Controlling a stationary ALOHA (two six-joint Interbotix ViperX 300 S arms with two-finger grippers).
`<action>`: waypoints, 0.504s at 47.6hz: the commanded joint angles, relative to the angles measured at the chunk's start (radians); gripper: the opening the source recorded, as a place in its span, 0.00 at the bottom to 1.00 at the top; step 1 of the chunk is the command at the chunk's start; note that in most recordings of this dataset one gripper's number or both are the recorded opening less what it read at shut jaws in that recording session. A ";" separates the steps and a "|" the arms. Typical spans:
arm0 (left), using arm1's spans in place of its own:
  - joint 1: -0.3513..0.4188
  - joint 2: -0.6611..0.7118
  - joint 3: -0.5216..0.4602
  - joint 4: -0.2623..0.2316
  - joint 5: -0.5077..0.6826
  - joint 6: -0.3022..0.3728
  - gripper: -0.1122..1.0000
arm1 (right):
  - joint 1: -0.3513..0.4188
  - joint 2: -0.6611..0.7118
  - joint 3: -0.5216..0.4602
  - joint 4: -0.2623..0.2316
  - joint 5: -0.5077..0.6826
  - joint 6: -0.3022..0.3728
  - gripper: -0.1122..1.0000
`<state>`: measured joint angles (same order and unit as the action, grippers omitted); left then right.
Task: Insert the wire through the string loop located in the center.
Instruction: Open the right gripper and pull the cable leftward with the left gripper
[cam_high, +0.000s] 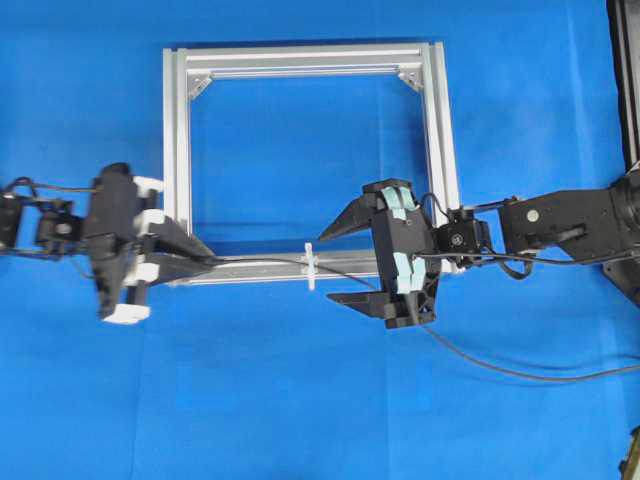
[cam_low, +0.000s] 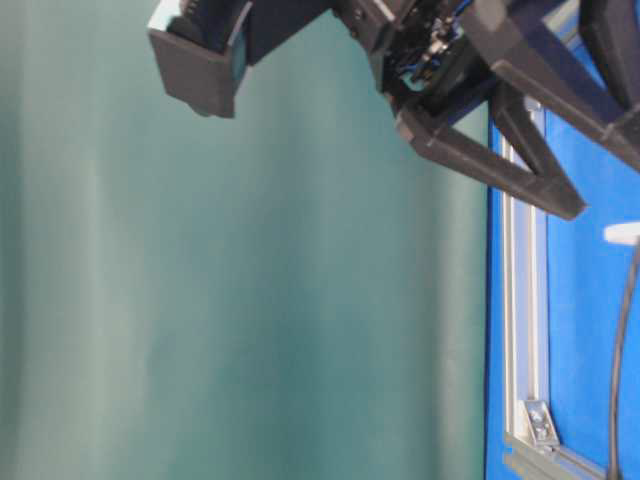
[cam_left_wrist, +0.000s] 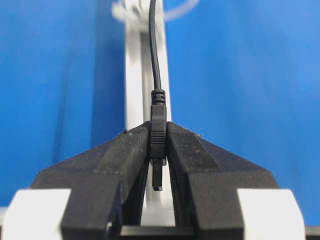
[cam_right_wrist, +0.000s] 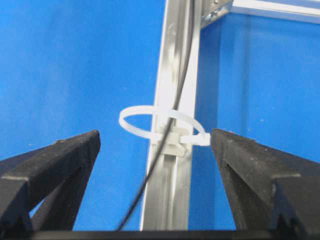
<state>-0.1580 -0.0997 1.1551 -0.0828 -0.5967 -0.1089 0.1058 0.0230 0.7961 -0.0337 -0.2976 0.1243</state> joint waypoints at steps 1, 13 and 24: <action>-0.017 -0.066 0.048 0.002 -0.008 0.000 0.17 | 0.003 -0.035 -0.011 0.000 0.002 0.002 0.92; -0.037 -0.210 0.172 0.002 0.005 0.000 0.17 | 0.003 -0.040 -0.015 0.000 0.002 0.002 0.92; -0.037 -0.247 0.198 0.002 0.094 0.002 0.17 | 0.005 -0.041 -0.015 0.000 0.002 0.002 0.92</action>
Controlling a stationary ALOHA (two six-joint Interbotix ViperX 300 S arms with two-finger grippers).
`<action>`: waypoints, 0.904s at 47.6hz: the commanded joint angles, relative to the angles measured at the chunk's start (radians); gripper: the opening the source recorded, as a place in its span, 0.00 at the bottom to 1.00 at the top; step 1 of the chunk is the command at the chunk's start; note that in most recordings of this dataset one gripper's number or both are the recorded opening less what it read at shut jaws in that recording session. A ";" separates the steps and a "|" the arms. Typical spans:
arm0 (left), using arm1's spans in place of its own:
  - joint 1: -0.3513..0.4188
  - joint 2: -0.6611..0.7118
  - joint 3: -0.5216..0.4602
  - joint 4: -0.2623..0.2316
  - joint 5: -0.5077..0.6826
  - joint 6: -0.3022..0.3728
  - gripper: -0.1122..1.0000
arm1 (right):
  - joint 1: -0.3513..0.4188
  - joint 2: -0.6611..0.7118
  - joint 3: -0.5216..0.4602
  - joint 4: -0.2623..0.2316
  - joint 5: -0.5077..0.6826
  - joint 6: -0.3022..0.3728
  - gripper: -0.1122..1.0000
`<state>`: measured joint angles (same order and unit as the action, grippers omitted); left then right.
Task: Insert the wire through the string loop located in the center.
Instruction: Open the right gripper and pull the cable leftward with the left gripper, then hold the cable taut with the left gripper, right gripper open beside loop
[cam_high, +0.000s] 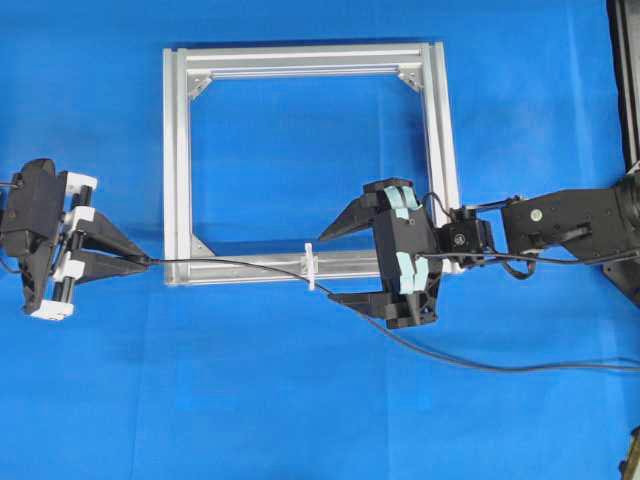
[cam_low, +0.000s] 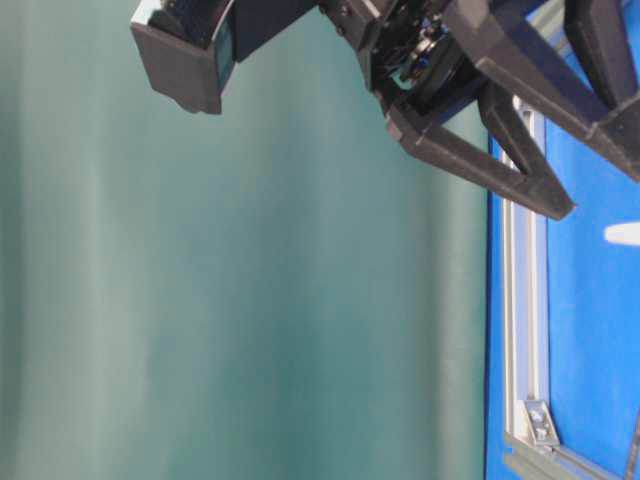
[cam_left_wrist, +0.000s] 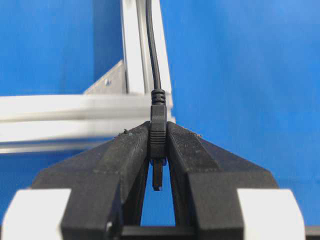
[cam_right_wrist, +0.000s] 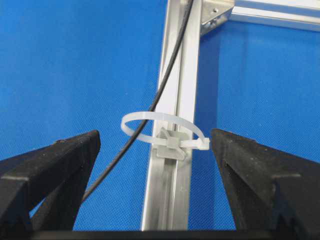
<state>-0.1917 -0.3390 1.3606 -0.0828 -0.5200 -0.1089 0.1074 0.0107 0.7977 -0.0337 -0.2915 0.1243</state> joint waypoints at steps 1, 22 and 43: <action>-0.003 -0.006 -0.009 0.002 0.023 0.003 0.17 | 0.003 -0.029 -0.018 0.000 -0.005 0.002 0.92; 0.005 -0.002 -0.012 0.005 0.034 0.017 0.17 | 0.002 -0.029 -0.018 0.000 -0.005 0.000 0.92; 0.051 0.000 -0.020 0.005 0.084 0.015 0.83 | 0.003 -0.028 -0.023 0.000 -0.005 0.000 0.92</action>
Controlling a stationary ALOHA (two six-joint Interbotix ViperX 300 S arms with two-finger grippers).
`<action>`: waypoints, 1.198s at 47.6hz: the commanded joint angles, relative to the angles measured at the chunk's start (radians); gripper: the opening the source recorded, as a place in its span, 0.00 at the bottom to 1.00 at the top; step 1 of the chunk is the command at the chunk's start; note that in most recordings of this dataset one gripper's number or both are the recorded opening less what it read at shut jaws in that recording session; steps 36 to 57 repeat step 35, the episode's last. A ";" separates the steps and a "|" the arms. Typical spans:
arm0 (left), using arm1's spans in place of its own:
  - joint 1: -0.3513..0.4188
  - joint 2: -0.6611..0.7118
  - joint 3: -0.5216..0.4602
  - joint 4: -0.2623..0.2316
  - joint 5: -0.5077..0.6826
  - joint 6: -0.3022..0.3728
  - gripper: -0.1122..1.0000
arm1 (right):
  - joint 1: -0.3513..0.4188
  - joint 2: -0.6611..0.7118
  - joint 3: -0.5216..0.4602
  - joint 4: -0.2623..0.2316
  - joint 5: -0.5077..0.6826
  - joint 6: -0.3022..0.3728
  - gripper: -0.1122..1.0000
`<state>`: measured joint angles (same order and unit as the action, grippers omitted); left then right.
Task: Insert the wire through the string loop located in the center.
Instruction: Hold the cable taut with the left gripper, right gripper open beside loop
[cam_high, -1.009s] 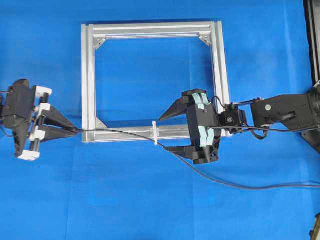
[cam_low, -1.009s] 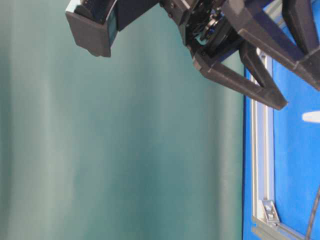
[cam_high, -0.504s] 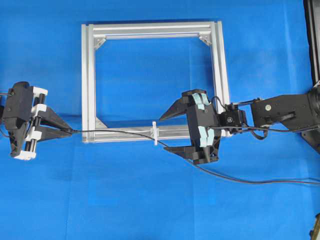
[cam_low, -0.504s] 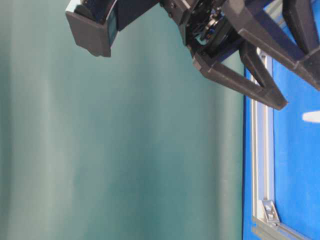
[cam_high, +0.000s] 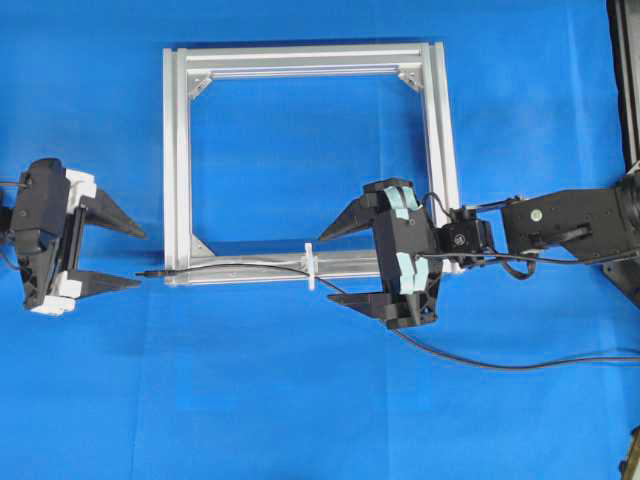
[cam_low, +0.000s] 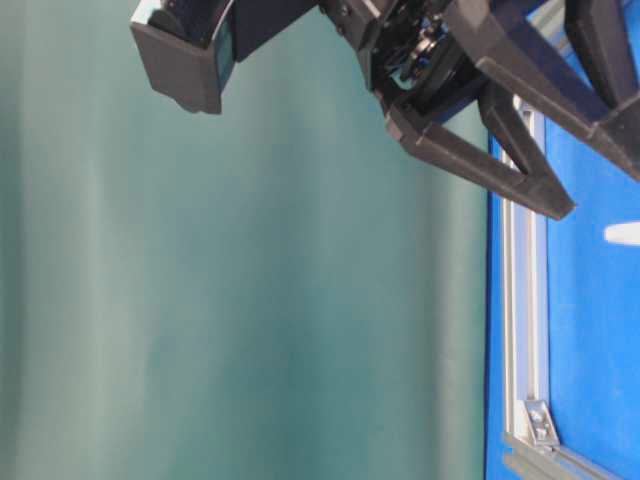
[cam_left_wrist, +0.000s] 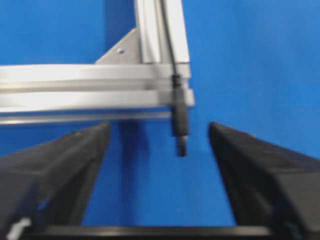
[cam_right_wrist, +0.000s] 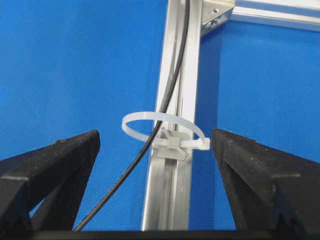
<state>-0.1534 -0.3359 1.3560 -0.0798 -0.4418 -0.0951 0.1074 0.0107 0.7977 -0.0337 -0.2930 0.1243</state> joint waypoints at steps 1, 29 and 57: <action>0.018 -0.003 -0.015 0.003 0.012 0.002 0.87 | 0.002 -0.029 -0.021 0.002 -0.003 0.000 0.92; 0.032 -0.061 -0.091 0.005 0.127 0.000 0.87 | 0.002 -0.114 -0.031 0.000 0.080 0.000 0.91; 0.032 -0.087 -0.115 0.003 0.161 0.000 0.87 | 0.002 -0.155 -0.032 0.000 0.115 0.000 0.91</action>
